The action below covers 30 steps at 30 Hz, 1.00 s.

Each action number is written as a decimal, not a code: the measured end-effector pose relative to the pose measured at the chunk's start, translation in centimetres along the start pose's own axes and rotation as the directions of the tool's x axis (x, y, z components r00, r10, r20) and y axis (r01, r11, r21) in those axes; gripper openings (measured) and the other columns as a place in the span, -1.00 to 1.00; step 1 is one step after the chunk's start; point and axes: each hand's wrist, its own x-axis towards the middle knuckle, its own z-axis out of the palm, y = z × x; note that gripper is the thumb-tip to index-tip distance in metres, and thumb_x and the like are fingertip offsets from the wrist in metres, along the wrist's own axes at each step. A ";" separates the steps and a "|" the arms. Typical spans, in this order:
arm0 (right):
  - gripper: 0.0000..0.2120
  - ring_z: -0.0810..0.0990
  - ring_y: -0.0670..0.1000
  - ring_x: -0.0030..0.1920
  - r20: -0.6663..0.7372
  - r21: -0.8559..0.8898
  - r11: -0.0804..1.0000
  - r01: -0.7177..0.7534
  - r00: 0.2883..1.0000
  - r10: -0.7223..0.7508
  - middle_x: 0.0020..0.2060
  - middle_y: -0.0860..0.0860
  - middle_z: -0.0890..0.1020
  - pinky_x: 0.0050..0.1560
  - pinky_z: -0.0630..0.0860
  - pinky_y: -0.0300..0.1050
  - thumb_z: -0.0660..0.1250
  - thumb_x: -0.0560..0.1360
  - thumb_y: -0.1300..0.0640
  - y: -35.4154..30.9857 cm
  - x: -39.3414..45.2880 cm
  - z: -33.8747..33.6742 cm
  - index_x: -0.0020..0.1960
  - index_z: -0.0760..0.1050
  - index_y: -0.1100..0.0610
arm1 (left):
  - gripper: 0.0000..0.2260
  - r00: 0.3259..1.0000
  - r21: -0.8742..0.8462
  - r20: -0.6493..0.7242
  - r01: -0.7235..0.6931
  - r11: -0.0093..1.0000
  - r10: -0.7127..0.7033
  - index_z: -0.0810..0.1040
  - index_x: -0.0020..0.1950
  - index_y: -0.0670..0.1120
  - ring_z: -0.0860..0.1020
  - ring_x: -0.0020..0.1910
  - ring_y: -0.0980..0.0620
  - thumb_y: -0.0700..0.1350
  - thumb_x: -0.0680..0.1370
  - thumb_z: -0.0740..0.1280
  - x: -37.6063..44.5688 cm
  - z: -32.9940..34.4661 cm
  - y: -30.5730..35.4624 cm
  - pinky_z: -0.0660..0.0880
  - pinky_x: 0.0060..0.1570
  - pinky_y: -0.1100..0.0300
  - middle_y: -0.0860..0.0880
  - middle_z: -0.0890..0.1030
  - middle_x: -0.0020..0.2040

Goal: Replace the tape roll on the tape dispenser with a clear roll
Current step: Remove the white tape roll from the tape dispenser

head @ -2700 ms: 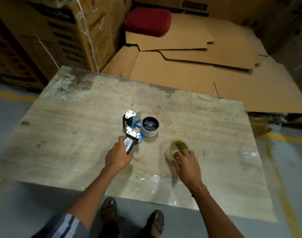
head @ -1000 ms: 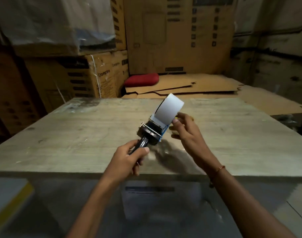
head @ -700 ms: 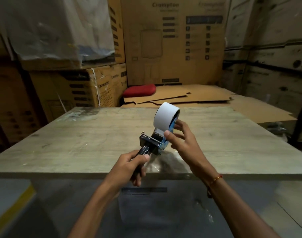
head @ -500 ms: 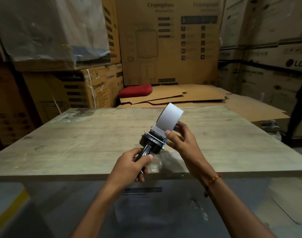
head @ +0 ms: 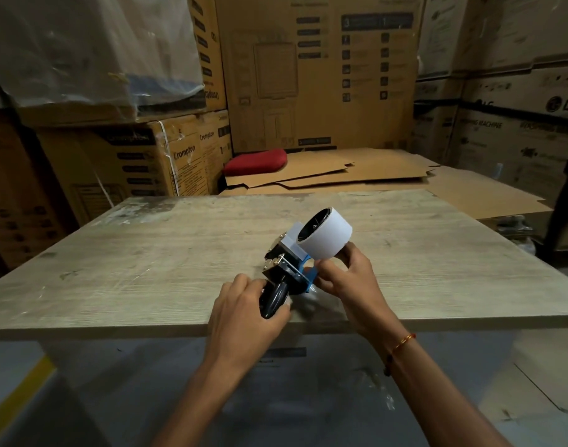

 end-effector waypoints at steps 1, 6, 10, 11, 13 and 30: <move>-0.54 0.67 0.09 0.19 -0.016 -0.016 1.000 0.008 1.000 -0.009 0.25 0.02 0.59 0.10 0.67 0.07 0.39 0.51 0.29 0.1 -0.1 0.1 0.37 0.41 0.11 | -0.60 0.999 0.043 -0.040 -0.033 0.999 0.034 0.53 0.21 0.00 0.44 -0.01 0.02 0.13 0.43 0.41 -0.1 0.1 -0.1 0.48 -0.09 0.09 0.07 0.46 0.01; -0.51 0.62 -0.05 0.20 -0.038 -0.140 0.988 0.071 0.996 -0.078 0.24 -0.06 0.57 0.06 0.69 -0.01 0.45 0.48 0.20 0.1 -0.3 0.8 0.37 0.41 0.06 | -0.15 0.975 0.117 -0.128 -0.167 0.979 0.181 0.11 0.54 0.07 0.37 0.32 -0.02 0.05 0.39 0.52 0.9 -0.3 0.4 0.51 0.15 0.06 -0.02 0.29 0.46; -0.56 0.61 -0.05 0.23 0.005 -0.207 0.973 0.105 0.994 -0.106 0.23 -0.11 0.58 0.05 0.68 -0.04 0.45 0.49 0.17 0.0 -0.4 1.0 0.33 0.43 0.00 | -0.29 0.977 0.030 0.018 -0.211 0.977 0.210 0.22 0.52 0.06 0.44 0.30 0.02 0.03 0.45 0.48 2.5 -0.2 0.4 0.49 0.19 0.11 0.06 0.44 0.39; -0.55 0.61 -0.03 0.23 0.016 -0.194 0.976 0.095 0.995 -0.094 0.25 -0.08 0.58 0.06 0.68 -0.06 0.45 0.50 0.17 -0.1 -0.4 0.9 0.35 0.44 0.02 | -0.32 0.979 0.005 0.034 -0.203 0.979 0.202 0.27 0.50 0.05 0.48 0.27 0.02 0.02 0.45 0.48 2.7 -0.2 0.3 0.48 0.15 0.15 0.06 0.48 0.35; -0.55 0.65 -0.01 0.21 0.054 -0.095 0.994 0.061 0.997 -0.056 0.28 -0.02 0.58 0.07 0.67 -0.08 0.44 0.53 0.19 -0.4 -0.4 0.7 0.38 0.44 0.05 | -0.38 0.980 -0.040 0.031 -0.196 0.980 0.198 0.35 0.46 0.05 0.53 0.22 0.04 0.01 0.45 0.49 2.9 -0.4 0.1 0.42 0.07 0.24 0.05 0.55 0.29; -0.17 0.49 0.02 0.27 0.204 -0.843 0.425 0.329 0.928 -0.313 0.40 0.03 0.40 0.11 0.41 -0.23 0.51 0.42 -0.11 -3.9 0.5 0.5 0.55 0.18 0.04 | -0.34 0.972 -0.019 0.095 -0.214 0.977 0.215 0.33 0.50 0.05 0.51 0.30 0.03 -0.07 0.45 0.51 3.1 -2.0 -1.4 0.43 0.21 0.20 0.06 0.49 0.40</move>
